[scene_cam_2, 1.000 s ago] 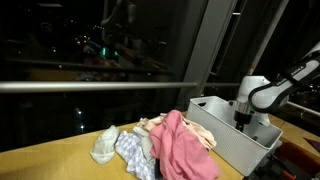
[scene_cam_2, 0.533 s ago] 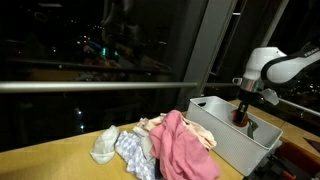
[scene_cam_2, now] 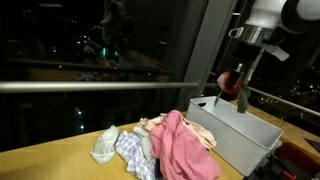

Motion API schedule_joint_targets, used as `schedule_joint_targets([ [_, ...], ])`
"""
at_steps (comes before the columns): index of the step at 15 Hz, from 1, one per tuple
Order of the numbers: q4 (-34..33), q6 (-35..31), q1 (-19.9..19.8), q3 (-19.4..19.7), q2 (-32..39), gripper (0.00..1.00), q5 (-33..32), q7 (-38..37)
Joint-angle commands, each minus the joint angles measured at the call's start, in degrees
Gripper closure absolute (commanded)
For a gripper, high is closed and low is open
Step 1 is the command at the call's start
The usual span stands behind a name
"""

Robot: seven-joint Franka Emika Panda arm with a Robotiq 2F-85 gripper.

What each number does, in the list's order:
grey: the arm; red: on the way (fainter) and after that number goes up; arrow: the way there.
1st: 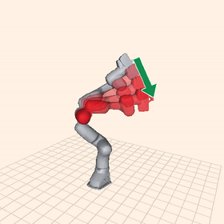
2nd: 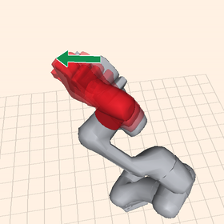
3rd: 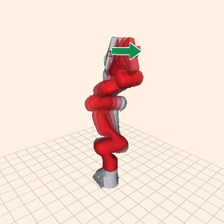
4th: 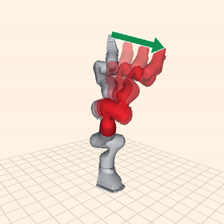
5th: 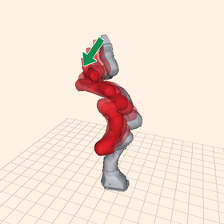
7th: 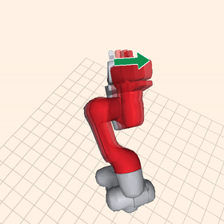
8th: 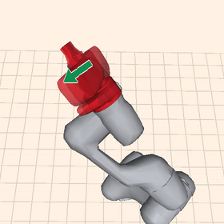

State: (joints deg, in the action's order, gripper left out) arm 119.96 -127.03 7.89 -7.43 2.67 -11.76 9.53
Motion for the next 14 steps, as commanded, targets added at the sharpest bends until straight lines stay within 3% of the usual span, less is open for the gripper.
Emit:
schedule_joint_targets([
  [1, -8.7, 5.4, 2.2, -2.2, 3.6, 0.97, 0.0, -0.2],
  [5, -13.2, 6.4, 3.6, -3.2, 7.5, 0.97, -0.1, 0.2],
  [10, -13.5, 5.4, 3.1, -3.4, 9.8, 0.97, 3.0, 1.4],
  [11, -13.2, 5.4, 3.1, -3.5, 10.5, 0.64, 4.0, 1.3],
  [14, -12.1, 5.1, 2.9, -3.5, 11.8, 0.5, 7.0, 1.6],
])
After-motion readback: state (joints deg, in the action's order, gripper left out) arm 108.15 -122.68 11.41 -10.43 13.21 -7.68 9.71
